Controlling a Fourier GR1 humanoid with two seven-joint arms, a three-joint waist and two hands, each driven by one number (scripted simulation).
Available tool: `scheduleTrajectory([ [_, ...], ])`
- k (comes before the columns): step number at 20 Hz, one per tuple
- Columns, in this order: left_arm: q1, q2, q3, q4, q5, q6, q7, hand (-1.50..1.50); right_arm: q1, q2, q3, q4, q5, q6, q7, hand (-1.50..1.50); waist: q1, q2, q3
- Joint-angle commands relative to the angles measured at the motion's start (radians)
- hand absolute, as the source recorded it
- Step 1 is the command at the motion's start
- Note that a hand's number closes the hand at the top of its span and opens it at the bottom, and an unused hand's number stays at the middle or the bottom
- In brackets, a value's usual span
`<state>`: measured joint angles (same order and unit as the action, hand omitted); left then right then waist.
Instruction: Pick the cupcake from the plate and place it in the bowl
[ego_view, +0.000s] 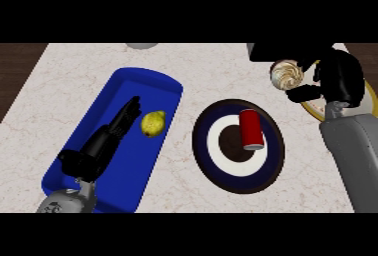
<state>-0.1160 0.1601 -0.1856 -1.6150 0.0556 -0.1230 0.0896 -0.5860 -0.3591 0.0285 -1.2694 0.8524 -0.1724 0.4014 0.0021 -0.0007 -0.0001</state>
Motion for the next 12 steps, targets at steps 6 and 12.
scheduleTrajectory([
  [6, -0.06, -0.033, 0.019, 0.077, -0.01, -0.007, -0.02, 0.0, -0.069, -0.11, -0.093, 0.319, 0.126, -0.204, -0.142, 1.5, 0.009, 0.007, 0.001],
  [12, -0.013, -0.022, 0.01, 0.076, -0.035, -0.024, -0.066, 0.0, -0.173, -0.193, -0.192, 0.655, 0.092, -0.297, -0.328, 1.5, 0.026, 0.013, 0.001],
])
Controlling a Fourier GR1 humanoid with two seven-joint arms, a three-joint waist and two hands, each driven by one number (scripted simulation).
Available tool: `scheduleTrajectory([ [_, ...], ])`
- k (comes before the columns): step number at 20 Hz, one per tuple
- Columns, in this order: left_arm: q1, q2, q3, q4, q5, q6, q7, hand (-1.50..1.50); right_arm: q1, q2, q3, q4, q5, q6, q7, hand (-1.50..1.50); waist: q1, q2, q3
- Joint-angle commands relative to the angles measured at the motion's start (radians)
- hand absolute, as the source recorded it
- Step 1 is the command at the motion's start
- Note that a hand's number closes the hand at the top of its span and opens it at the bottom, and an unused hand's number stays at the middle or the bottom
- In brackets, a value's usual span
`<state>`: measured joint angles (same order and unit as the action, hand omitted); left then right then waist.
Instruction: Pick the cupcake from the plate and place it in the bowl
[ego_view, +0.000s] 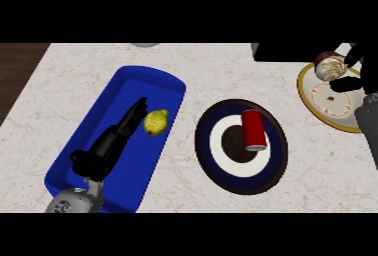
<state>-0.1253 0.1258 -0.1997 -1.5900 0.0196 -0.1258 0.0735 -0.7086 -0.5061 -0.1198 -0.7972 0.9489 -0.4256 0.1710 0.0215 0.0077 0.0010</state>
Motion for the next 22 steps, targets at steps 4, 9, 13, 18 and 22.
scheduleTrajectory([
  [4, -0.037, 0.0, 0.015, 0.01, 0.018, -0.023, 0.009, 0.0, -0.092, -0.059, -0.065, 0.31, -0.058, 0.187, -0.045, 1.5, 0.027, 0.012, 0.001],
  [9, -0.033, 0.01, 0.025, -0.002, 0.028, -0.042, 0.0, 0.0, -0.138, -0.085, -0.156, 0.433, -0.177, 0.303, -0.214, -1.5, 0.029, 0.012, 0.002],
  [13, -0.047, -0.029, 0.009, 0.029, -0.012, 0.004, 0.009, 0.0, -0.161, -0.124, -0.2, 0.475, -0.212, 0.278, -0.377, -1.5, 0.019, 0.01, 0.002],
  [18, -0.064, -0.007, 0.045, 0.036, 0.014, -0.025, 0.004, 0.0, -0.178, -0.116, -0.284, 0.506, -0.272, 0.151, -0.406, -1.5, 0.017, 0.011, 0.002],
  [22, -0.025, -0.009, 0.021, 0.0, -0.004, -0.017, 0.012, 0.0, -0.144, -0.163, -0.418, 0.489, -0.398, 0.097, -0.461, -1.5, 0.008, 0.007, 0.003],
])
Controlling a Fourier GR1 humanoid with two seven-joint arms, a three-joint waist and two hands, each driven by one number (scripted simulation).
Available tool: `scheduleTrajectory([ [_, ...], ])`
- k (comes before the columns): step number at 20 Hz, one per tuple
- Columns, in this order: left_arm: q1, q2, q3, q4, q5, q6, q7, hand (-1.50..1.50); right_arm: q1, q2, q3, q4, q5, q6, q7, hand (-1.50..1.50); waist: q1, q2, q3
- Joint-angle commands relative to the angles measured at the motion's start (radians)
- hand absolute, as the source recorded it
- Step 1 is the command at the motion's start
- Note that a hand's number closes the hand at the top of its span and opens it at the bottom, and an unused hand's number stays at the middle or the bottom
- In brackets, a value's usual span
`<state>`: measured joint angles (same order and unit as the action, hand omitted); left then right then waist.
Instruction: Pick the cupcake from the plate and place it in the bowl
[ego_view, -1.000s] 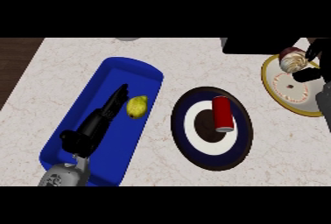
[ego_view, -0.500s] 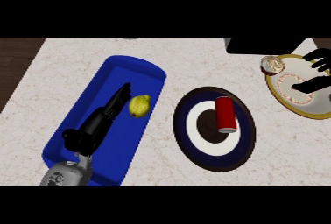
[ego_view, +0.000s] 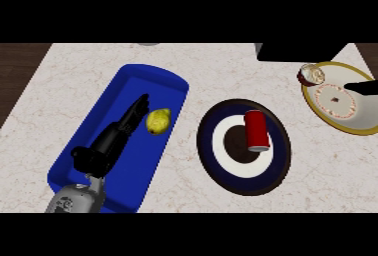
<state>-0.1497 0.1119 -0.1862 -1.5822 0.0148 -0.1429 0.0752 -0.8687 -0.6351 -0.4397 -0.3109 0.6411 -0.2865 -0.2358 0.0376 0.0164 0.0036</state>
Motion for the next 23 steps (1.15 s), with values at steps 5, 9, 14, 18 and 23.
scheduleTrajectory([
  [5, 0.054, 0.008, 0.001, -0.045, -0.004, -0.001, -0.013, 0.0, 0.072, -0.092, -0.21, 0.061, -0.199, 0.018, -0.102, -1.5, -0.006, -0.003, 0.001],
  [9, 0.025, 0.026, 0.035, 0.012, 0.017, -0.031, -0.03, 0.0, 0.11, -0.219, -0.27, 0.086, -0.254, 0.111, -0.123, -1.5, -0.017, -0.001, 0.001],
  [14, 0.022, -0.001, 0.007, -0.023, -0.016, 0.005, 0.021, 0.0, 0.236, -0.28, -0.357, 0.109, -0.337, 0.156, -0.233, -1.5, -0.021, -0.005, 0.002],
  [18, 0.03, 0.002, 0.028, -0.001, -0.002, -0.007, -0.029, 0.0, 0.33, -0.354, -0.402, 0.135, -0.381, 0.278, -0.298, -1.5, -0.021, -0.001, 0.003],
  [23, 0.068, 0.024, 0.028, -0.031, 0.008, -0.036, -0.041, 0.0, 0.415, -0.41, -0.421, 0.161, -0.405, 0.414, -0.329, -1.5, -0.015, -0.004, 0.004],
])
